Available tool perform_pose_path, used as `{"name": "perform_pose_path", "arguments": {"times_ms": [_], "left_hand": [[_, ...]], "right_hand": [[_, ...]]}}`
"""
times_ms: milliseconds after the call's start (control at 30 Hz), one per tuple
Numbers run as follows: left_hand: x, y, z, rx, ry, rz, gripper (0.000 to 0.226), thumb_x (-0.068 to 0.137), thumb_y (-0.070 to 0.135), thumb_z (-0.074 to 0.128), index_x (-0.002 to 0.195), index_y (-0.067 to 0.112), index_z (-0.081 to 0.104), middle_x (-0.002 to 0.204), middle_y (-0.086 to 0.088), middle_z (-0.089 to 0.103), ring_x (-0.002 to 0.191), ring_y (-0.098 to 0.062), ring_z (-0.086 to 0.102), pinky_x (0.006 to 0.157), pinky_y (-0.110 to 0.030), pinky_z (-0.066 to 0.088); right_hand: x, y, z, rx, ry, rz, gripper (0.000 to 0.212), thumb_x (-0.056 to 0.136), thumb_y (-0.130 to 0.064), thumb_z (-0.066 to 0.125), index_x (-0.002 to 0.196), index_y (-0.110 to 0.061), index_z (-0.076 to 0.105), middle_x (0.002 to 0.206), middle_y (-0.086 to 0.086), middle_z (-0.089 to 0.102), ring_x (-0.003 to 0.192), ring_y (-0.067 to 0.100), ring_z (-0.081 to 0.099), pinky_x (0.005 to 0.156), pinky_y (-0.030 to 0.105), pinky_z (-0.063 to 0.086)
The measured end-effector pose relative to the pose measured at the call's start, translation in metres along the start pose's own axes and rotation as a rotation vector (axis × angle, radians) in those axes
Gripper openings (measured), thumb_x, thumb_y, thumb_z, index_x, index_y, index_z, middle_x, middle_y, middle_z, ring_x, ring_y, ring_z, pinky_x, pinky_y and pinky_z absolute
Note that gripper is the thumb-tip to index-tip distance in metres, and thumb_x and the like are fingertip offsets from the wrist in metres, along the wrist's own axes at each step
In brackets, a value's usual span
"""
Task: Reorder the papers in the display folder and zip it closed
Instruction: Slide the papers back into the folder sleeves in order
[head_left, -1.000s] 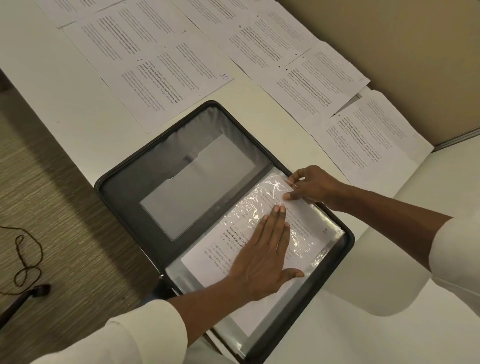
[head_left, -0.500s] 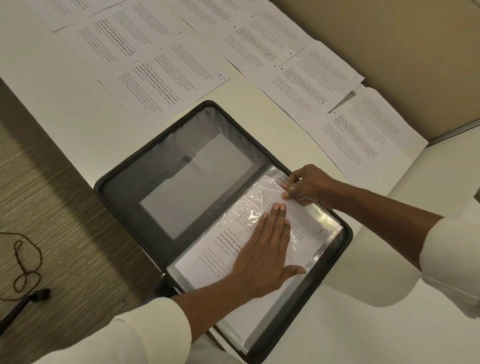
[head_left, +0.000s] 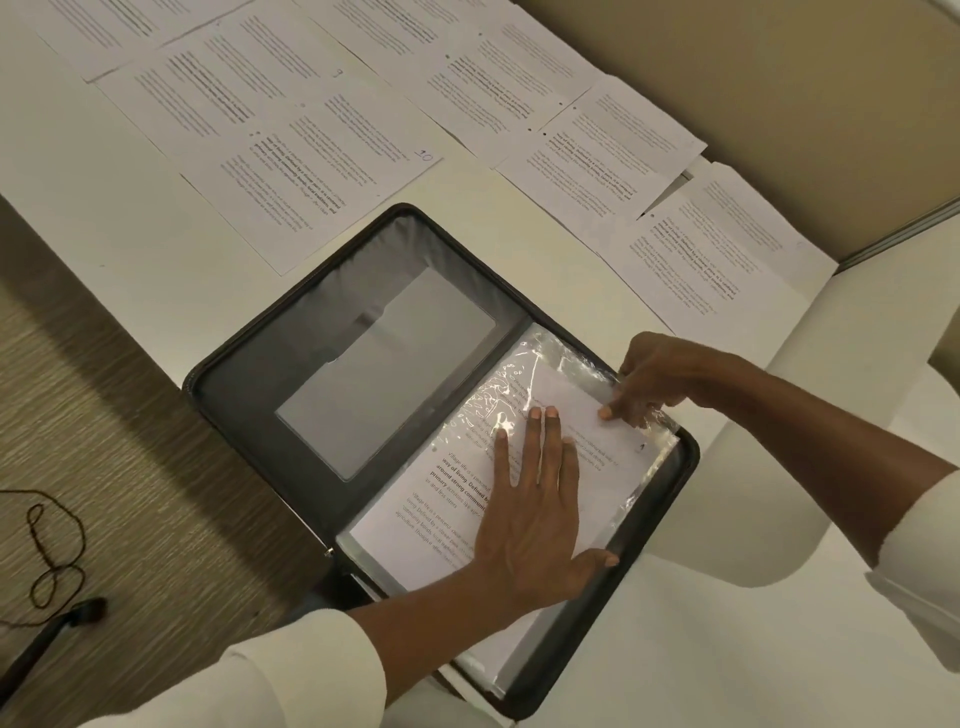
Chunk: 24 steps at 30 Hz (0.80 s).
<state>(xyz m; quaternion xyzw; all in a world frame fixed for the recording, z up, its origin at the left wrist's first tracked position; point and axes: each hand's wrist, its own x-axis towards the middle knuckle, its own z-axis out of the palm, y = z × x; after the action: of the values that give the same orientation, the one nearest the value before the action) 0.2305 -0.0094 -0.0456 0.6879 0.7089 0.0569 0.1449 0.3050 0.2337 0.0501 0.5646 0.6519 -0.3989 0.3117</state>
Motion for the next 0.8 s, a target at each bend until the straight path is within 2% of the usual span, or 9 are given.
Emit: {"name": "perform_pose_path", "arguments": {"times_ms": [167, 267, 333, 400, 467, 533, 600, 700, 800], "left_hand": [[-0.012, 0.013, -0.005, 0.006, -0.003, -0.049, 0.124, 0.079, 0.08, 0.066, 0.167, 0.005, 0.021, 0.176, -0.022, 0.001, 0.162, -0.047, 0.003, 0.127, -0.069, 0.013], [-0.014, 0.018, -0.022, -0.043, -0.017, -0.124, 0.122, 0.066, 0.067, 0.084, 0.161, 0.006, 0.038, 0.175, -0.022, 0.015, 0.16, -0.045, 0.017, 0.122, -0.061, 0.031], [-0.016, 0.012, -0.048, -0.072, -0.017, -0.135, 0.105, 0.065, 0.06, 0.086, 0.151, 0.008, 0.054, 0.17, -0.02, 0.031, 0.156, -0.041, 0.031, 0.108, -0.054, 0.048], [-0.018, 0.0, -0.073, -0.108, -0.007, -0.101, 0.072, 0.081, 0.048, 0.077, 0.141, 0.012, 0.063, 0.162, -0.015, 0.048, 0.149, -0.037, 0.047, 0.104, -0.047, 0.054], [-0.019, -0.015, -0.104, -0.273, -0.021, -0.124, 0.034, 0.098, 0.032, 0.063, 0.127, 0.016, 0.07, 0.132, -0.005, 0.07, 0.119, -0.026, 0.069, 0.095, -0.041, 0.061], [-0.015, -0.036, -0.133, -0.332, -0.033, -0.243, 0.02, 0.104, 0.03, 0.057, 0.109, 0.022, 0.075, 0.096, 0.007, 0.074, 0.083, -0.014, 0.069, 0.073, -0.03, 0.058], [-0.008, -0.061, -0.162, -0.328, -0.103, -0.3, 0.015, 0.102, 0.035, 0.059, 0.095, 0.031, 0.072, 0.078, 0.011, 0.067, 0.073, -0.012, 0.064, 0.064, -0.027, 0.047], [0.005, -0.102, -0.199, -0.383, -0.176, -0.38, 0.009, 0.099, 0.037, 0.072, 0.099, 0.033, 0.08, 0.078, 0.011, 0.072, 0.072, -0.011, 0.068, 0.06, -0.025, 0.047], [0.015, -0.141, -0.217, -0.363, -0.111, -0.499, 0.014, 0.095, 0.037, 0.079, 0.098, 0.023, 0.08, 0.082, 0.007, 0.074, 0.073, -0.01, 0.067, 0.06, -0.023, 0.046]], "right_hand": [[-0.02, 0.007, -0.01, 0.254, 0.081, -0.09, 0.028, 0.077, -0.03, 0.092, 0.085, -0.007, 0.078, 0.078, 0.006, 0.079, 0.081, 0.019, 0.073, 0.082, 0.043, 0.055], [-0.03, 0.006, -0.008, 0.399, 0.182, -0.163, 0.027, 0.077, -0.022, 0.091, 0.089, -0.002, 0.077, 0.083, 0.013, 0.079, 0.08, 0.025, 0.075, 0.079, 0.042, 0.065], [-0.039, 0.005, -0.006, 0.508, 0.273, -0.217, 0.025, 0.078, -0.019, 0.09, 0.09, -0.001, 0.076, 0.085, 0.015, 0.079, 0.079, 0.027, 0.076, 0.074, 0.038, 0.066], [-0.048, 0.007, -0.005, 0.653, 0.359, -0.276, 0.024, 0.081, -0.018, 0.089, 0.092, -0.001, 0.077, 0.089, 0.018, 0.078, 0.086, 0.032, 0.077, 0.072, 0.037, 0.066], [-0.059, 0.009, -0.003, 0.85, 0.442, -0.308, 0.027, 0.083, -0.019, 0.088, 0.096, 0.001, 0.076, 0.096, 0.022, 0.077, 0.095, 0.038, 0.076, 0.071, 0.038, 0.066], [-0.068, 0.011, 0.003, 1.017, 0.486, -0.323, 0.035, 0.085, -0.024, 0.086, 0.104, 0.002, 0.074, 0.105, 0.026, 0.074, 0.1, 0.041, 0.074, 0.074, 0.04, 0.066], [-0.077, 0.012, 0.014, 1.13, 0.472, -0.322, 0.046, 0.089, -0.038, 0.081, 0.114, -0.001, 0.071, 0.107, 0.024, 0.075, 0.1, 0.039, 0.076, 0.08, 0.04, 0.065], [-0.085, 0.01, 0.035, 1.266, 0.402, -0.287, 0.054, 0.101, -0.053, 0.06, 0.124, -0.005, 0.064, 0.105, 0.018, 0.078, 0.096, 0.032, 0.078, 0.087, 0.04, 0.062], [-0.085, 0.001, 0.061, 1.401, 0.349, -0.242, 0.048, 0.106, -0.048, 0.055, 0.121, -0.002, 0.064, 0.103, 0.022, 0.078, 0.096, 0.034, 0.078, 0.088, 0.042, 0.063]]}}
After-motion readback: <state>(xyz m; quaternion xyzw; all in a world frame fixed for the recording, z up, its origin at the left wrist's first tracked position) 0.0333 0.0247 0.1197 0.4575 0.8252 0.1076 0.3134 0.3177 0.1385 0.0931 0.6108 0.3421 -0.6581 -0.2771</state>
